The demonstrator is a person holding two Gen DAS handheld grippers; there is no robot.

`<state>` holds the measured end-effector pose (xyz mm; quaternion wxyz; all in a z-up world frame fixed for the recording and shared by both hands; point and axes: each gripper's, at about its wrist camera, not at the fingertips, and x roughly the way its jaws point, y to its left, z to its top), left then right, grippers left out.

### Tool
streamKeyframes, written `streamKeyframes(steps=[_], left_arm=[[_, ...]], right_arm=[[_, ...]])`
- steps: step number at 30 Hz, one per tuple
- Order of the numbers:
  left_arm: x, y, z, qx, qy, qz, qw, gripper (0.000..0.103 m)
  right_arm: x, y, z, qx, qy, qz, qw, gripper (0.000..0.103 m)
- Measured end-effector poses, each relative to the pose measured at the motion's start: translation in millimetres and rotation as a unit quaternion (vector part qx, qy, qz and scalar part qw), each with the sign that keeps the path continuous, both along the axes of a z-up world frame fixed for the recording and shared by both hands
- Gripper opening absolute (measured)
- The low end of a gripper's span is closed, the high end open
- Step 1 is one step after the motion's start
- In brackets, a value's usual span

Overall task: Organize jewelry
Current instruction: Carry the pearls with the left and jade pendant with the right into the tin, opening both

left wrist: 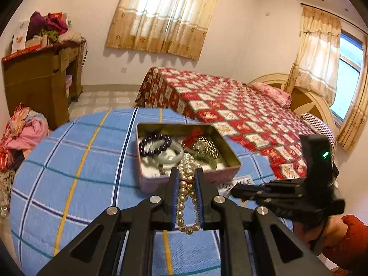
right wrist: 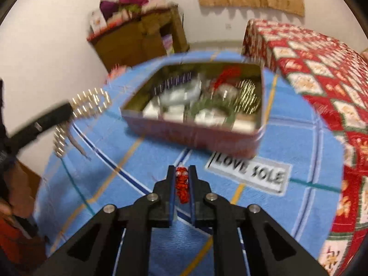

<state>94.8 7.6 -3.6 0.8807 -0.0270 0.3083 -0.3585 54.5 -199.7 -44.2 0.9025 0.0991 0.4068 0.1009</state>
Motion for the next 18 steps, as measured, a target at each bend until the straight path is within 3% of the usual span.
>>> streamKeyframes(steps=[7,12,18], left_arm=[[7,-9,26,-0.017,-0.031,-0.010,0.9993,0.013],[21,-27,45,-0.019,-0.054,-0.014,0.9982,0.013],[50,-49,44,-0.025,-0.053,-0.009,0.9982,0.013]], right_arm=[[-7,-12,57,0.022,-0.069,-0.015,0.997,0.013],[24,-15,87,0.015,-0.111,-0.021,0.993,0.013],[59,-29,84,0.028,-0.115,-0.035,0.992,0.013]])
